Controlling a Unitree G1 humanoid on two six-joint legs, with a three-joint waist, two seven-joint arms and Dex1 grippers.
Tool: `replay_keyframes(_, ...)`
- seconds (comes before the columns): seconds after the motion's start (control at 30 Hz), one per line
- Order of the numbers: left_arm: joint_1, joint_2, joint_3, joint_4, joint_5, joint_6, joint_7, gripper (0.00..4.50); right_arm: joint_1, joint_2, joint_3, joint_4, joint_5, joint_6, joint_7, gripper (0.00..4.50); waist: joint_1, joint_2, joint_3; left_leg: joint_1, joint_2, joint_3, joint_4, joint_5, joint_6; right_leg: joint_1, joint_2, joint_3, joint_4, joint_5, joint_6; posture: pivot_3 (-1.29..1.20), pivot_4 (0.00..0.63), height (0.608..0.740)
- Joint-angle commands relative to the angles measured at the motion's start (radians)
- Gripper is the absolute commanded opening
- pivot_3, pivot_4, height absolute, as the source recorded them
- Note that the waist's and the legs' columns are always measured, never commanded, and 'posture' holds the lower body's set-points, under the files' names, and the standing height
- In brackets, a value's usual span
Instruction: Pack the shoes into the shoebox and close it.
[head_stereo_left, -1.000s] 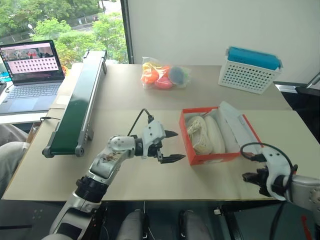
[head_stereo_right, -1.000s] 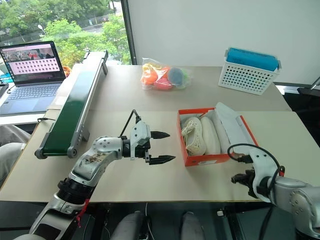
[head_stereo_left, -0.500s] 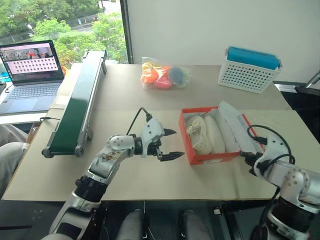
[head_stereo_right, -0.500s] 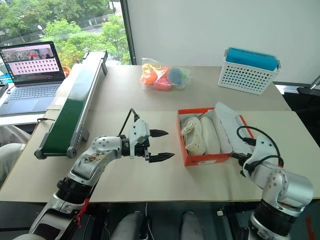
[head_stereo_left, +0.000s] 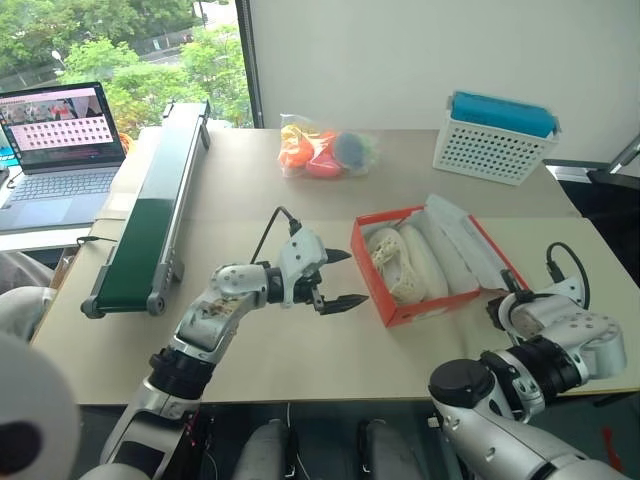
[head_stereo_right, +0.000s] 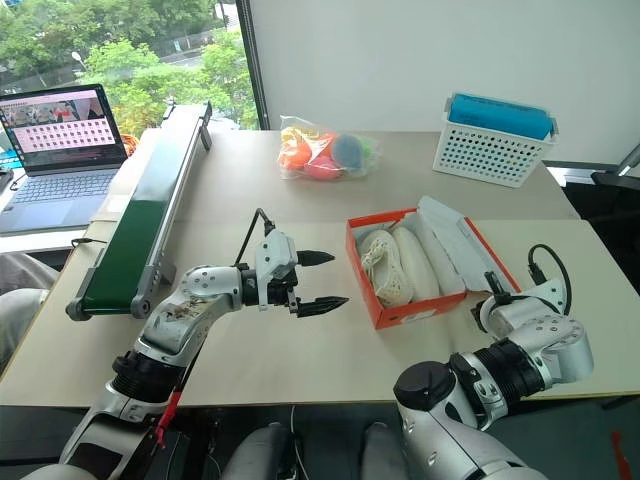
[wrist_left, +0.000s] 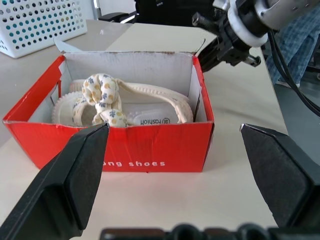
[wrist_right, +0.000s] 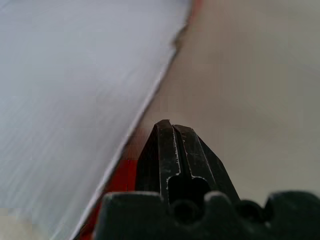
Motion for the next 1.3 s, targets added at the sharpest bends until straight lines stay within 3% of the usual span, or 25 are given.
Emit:
replay_keyframes(0.03, -0.025, -0.006, 0.015, -0.017, -0.006, 0.0, 0.005, 4.5, -0.01, -0.059, -0.028, 0.113, 0.033, -0.151, -0.06, 0.01, -0.004, 0.001, 0.001, 0.0, 0.0, 0.0, 0.0, 0.0, 0.0, 0.0, 0.0, 0.0, 0.0, 0.0, 0.0, 0.0, 0.15, 0.705)
replay_keyframes(0.23, -0.035, -0.004, 0.021, -0.015, -0.005, 0.006, 0.006, 4.5, -0.007, -0.187, -0.009, 0.418, 0.125, -0.392, -0.083, 0.01, -0.008, 0.002, 0.001, 0.004, 0.0, 0.001, -0.001, -0.001, 0.002, 0.003, 0.0, 0.002, 0.0, 0.0, 0.0, 0.0, 0.15, 0.705)
replay_keyframes(0.5, -0.04, -0.005, 0.029, -0.016, -0.004, 0.016, 0.017, 4.5, 0.02, -0.349, 0.038, 0.741, 0.231, -0.564, -0.12, 0.01, -0.007, 0.001, 0.0, 0.005, 0.0, 0.002, -0.001, -0.002, 0.003, 0.004, 0.0, 0.003, -0.001, 0.0, 0.0, 0.0, 0.15, 0.705)
replay_keyframes(0.7, -0.038, -0.005, 0.032, -0.014, -0.002, 0.015, 0.027, 4.5, 0.014, -0.403, 0.061, 0.887, 0.357, -0.628, -0.102, 0.01, -0.009, -0.001, 0.0, 0.009, 0.001, 0.002, -0.001, -0.003, 0.005, 0.01, 0.0, 0.003, -0.004, 0.0, 0.0, 0.0, 0.15, 0.705)
replay_keyframes(0.97, -0.04, -0.003, 0.032, -0.01, -0.001, 0.013, 0.031, 4.5, -0.003, -0.401, 0.105, 0.936, 0.511, -0.644, -0.042, 0.01, -0.038, -0.001, 0.0, 0.01, 0.002, 0.002, -0.002, -0.004, 0.006, 0.011, 0.001, 0.004, -0.006, 0.0, 0.0, 0.0, 0.15, 0.705)
replay_keyframes(1.3, -0.043, -0.006, 0.019, -0.013, 0.0, 0.021, 0.025, 4.5, -0.031, -0.334, 0.146, 0.749, 0.701, -0.673, 0.01, 0.01, -0.029, 0.001, 0.001, 0.007, 0.002, 0.007, -0.003, -0.004, 0.006, 0.004, 0.001, 0.008, -0.004, 0.0, 0.0, 0.0, 0.15, 0.705)
